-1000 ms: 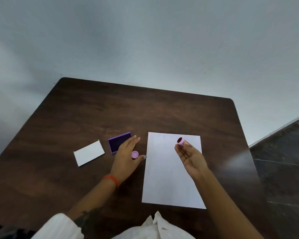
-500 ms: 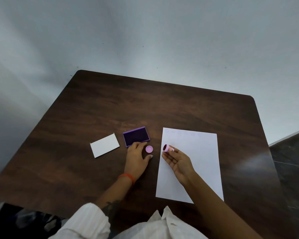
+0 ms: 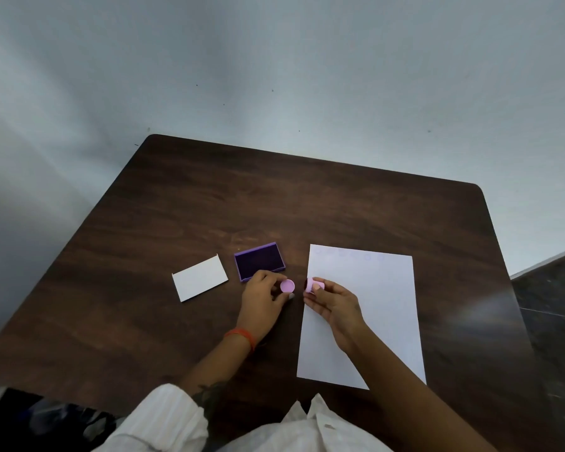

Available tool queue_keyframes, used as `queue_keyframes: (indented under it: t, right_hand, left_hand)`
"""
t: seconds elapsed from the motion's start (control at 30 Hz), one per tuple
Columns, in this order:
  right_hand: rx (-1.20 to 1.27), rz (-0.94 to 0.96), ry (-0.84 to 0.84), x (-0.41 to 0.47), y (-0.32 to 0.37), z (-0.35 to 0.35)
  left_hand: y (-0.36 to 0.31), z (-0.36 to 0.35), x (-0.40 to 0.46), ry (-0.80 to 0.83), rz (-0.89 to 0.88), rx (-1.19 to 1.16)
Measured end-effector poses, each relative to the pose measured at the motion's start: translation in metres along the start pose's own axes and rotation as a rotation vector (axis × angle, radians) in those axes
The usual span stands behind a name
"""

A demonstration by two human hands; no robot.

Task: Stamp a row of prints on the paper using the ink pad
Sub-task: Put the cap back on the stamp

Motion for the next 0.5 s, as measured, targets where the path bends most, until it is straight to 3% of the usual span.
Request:
queue_keyframes:
  t: [0.2, 0.5]
  right_hand:
    - [-0.259, 0.221, 0.061, -0.008, 0.017, -0.014]
    - [-0.417, 0.365, 0.105, -0.017, 0.026, -0.018]
  left_hand:
    - [-0.012, 0.013, -0.009, -0.041, -0.071, -0.031]
    - [-0.016, 0.029, -0.013, -0.083, -0.127, -0.109]
Point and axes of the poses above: each hand's wrist, its own x-axis towards the middle knuckle, its own z-axis out of the back of the hand, y = z × x, the point moved 3 cm from there along x, towards the middle knuckle, and after that the axes turned 2 degrees about -z, right-handed, at the moved point
